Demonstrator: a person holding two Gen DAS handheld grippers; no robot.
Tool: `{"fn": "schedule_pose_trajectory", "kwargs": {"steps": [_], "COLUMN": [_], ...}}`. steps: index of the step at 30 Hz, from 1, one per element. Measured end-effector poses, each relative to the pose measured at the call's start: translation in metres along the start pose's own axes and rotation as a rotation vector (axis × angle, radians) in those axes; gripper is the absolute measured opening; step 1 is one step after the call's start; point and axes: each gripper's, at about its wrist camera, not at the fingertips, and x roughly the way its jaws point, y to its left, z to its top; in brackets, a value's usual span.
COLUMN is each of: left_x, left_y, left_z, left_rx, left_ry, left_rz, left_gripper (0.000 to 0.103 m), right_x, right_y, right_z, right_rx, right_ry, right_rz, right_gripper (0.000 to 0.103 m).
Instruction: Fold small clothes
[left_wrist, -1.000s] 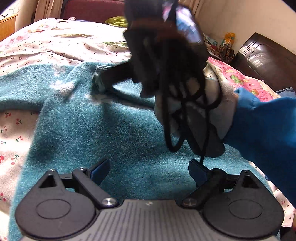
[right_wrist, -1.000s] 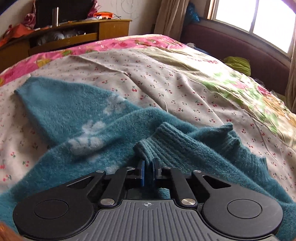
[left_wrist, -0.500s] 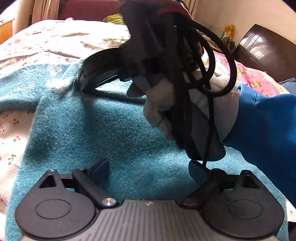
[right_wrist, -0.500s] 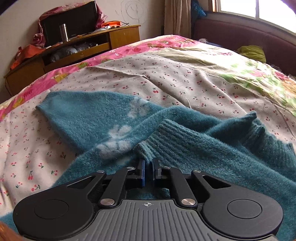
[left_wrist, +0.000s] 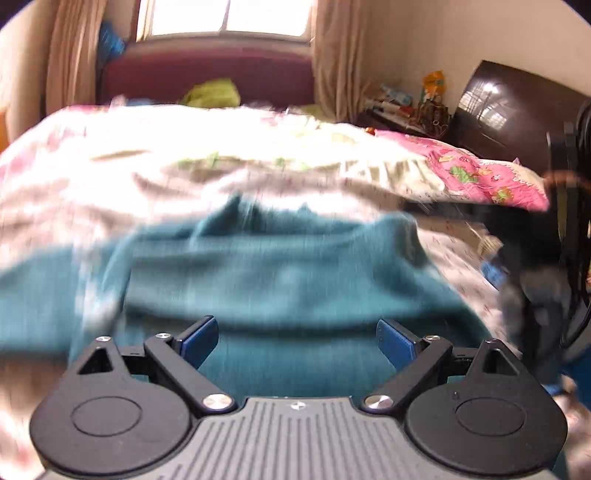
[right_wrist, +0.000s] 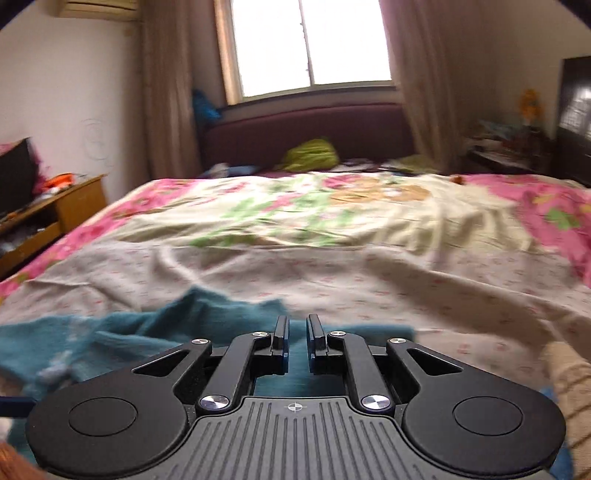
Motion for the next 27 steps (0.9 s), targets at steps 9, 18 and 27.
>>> {"fn": "schedule_pose_trajectory", "kwargs": {"steps": [9, 18, 27], "left_x": [0.096, 0.069, 0.069], "left_y": [0.044, 0.049, 0.074], "left_z": [-0.002, -0.009, -0.012], "left_rx": [-0.018, -0.024, -0.099], "left_ry": [0.099, -0.025, 0.004], "left_rz": [0.242, 0.255, 0.297], "left_gripper": [0.103, 0.103, 0.103], "right_x": [0.075, 0.034, 0.057], "right_y": [-0.01, 0.007, 0.033], "right_z": [-0.035, -0.031, -0.042], "right_rx": [-0.086, -0.093, -0.178], "right_ry": [0.125, 0.053, 0.205], "right_rz": [-0.147, -0.163, -0.153], "right_gripper": [0.012, 0.013, 0.013]}}
